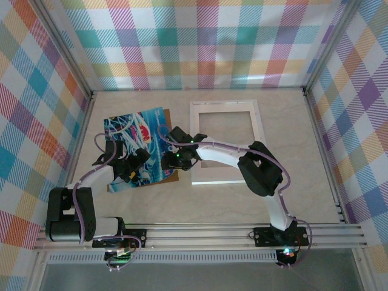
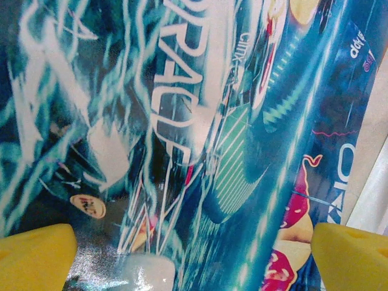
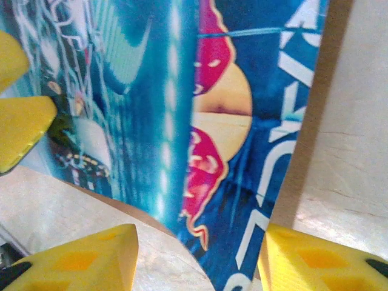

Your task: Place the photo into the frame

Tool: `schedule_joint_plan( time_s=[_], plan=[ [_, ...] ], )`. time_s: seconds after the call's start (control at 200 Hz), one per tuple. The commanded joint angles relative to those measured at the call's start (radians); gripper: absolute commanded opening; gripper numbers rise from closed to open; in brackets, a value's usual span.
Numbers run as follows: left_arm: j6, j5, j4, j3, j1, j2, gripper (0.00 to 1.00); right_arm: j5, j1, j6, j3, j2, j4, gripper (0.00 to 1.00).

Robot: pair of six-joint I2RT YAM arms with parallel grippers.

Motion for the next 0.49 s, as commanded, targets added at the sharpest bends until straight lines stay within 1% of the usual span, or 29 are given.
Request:
schedule_joint_plan(
  time_s=[0.0,0.105,0.325,0.49],
  plan=[
    [0.015,0.015,-0.012,-0.022,0.011,0.011,1.0,-0.077,-0.019,0.054,-0.035,-0.017,0.083,0.51],
    [0.014,0.013,-0.013,-0.022,0.011,0.012,1.0,-0.112,-0.034,0.096,-0.057,-0.012,0.118,0.46],
    [0.024,0.006,-0.026,-0.016,0.011,-0.001,1.0,-0.108,-0.054,0.144,-0.069,-0.009,0.088,0.3],
    [0.045,-0.014,-0.056,0.004,0.011,-0.05,1.0,-0.118,-0.078,0.155,-0.083,-0.014,0.105,0.13]
  ],
)
